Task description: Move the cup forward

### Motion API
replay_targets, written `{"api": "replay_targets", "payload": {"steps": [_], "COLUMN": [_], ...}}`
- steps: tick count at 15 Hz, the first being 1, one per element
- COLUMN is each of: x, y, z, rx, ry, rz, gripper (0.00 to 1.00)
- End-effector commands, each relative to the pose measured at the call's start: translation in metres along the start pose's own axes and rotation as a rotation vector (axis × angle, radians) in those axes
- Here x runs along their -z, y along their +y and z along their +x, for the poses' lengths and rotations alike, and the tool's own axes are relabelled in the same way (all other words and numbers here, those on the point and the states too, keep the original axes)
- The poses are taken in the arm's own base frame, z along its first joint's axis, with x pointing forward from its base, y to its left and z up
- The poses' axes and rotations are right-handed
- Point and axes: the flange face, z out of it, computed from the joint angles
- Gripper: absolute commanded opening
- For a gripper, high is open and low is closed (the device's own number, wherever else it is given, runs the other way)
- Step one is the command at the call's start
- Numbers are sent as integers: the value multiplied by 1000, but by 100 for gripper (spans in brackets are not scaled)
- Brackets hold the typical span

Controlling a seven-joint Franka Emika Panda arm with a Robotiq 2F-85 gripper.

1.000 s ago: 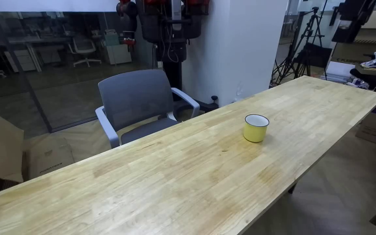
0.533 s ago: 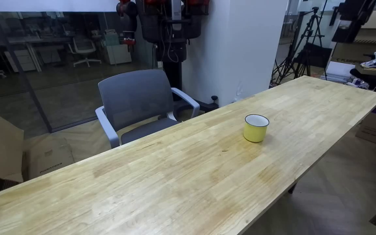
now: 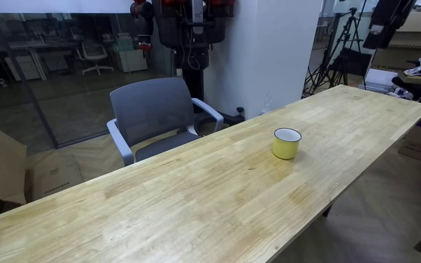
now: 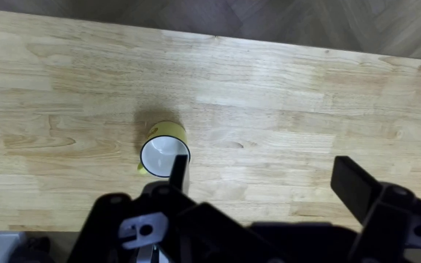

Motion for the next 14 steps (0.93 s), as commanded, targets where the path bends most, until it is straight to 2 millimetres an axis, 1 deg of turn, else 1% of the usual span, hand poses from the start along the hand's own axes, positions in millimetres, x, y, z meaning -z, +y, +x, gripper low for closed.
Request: {"api": "replay_targets", "payload": {"steps": [1,3,6,8,10,13,14], "x": [-32,-66,-119,-145,-160,-170,-172], "y": [7,13,19,20,19,22,15], "z": [40,64,94,113,128,142,127], "rx": [-10,4,45,76,99,105,96], "ry": [6,0,-27,-39,-41,-47,-51], "rz": [-54,-75,-110,-128,-133,-129,-123], "gripper": [100,100,100,100,100,100,100]}}
